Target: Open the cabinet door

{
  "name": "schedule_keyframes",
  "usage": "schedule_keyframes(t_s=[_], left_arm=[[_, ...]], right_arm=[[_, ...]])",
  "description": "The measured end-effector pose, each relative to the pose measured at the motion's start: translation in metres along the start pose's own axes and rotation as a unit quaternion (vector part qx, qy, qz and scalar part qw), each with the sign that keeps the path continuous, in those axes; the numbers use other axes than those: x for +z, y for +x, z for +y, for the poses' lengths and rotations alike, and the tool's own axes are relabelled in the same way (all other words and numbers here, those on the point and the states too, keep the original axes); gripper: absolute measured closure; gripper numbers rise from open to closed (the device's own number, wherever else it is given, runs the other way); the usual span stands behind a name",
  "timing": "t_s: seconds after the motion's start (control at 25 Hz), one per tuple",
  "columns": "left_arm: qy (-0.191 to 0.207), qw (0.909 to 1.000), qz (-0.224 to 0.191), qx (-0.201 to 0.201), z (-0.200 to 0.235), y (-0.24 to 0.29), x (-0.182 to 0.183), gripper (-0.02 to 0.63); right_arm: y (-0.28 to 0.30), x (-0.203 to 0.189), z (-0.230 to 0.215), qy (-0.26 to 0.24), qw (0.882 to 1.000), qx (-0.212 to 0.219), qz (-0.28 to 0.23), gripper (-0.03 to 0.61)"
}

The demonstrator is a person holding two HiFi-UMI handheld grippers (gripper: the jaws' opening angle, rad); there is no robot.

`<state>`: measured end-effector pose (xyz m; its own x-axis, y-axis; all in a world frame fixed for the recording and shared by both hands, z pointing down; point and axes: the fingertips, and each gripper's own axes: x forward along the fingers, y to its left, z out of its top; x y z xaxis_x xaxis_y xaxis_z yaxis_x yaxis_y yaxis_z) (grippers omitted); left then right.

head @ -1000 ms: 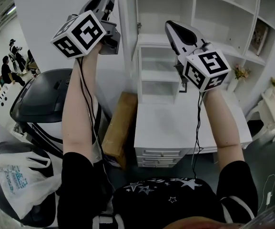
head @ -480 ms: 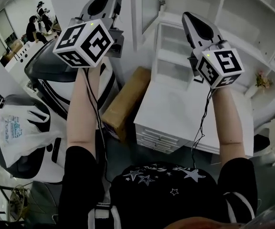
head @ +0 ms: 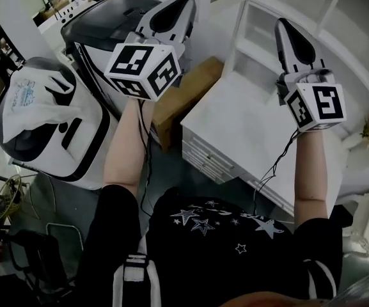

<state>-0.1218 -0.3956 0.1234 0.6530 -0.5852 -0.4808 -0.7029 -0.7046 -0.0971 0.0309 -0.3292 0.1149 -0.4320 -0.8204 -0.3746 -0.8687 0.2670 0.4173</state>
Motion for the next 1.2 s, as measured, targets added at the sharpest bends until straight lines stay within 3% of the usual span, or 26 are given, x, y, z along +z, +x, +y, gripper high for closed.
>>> schedule_keyframes(t_s=[0.28, 0.64, 1.0, 1.2], left_arm=[[-0.007, 0.9974, 0.050, 0.051, -0.061, -0.049, -0.047, 0.591], [-0.045, 0.9843, 0.140, 0.098, -0.145, -0.134, -0.112, 0.592], [-0.109, 0.9663, 0.194, 0.129, -0.198, -0.203, -0.156, 0.592], [-0.118, 0.9588, 0.221, 0.133, -0.212, -0.228, -0.175, 0.592]], right_arm=[[-0.065, -0.031, 0.012, 0.047, 0.998, 0.048, 0.015, 0.572], [-0.153, -0.073, 0.037, 0.115, 0.988, 0.085, 0.059, 0.572], [-0.219, -0.127, 0.061, 0.172, 0.973, 0.081, 0.128, 0.574], [-0.247, -0.148, 0.073, 0.169, 0.969, 0.074, 0.164, 0.574]])
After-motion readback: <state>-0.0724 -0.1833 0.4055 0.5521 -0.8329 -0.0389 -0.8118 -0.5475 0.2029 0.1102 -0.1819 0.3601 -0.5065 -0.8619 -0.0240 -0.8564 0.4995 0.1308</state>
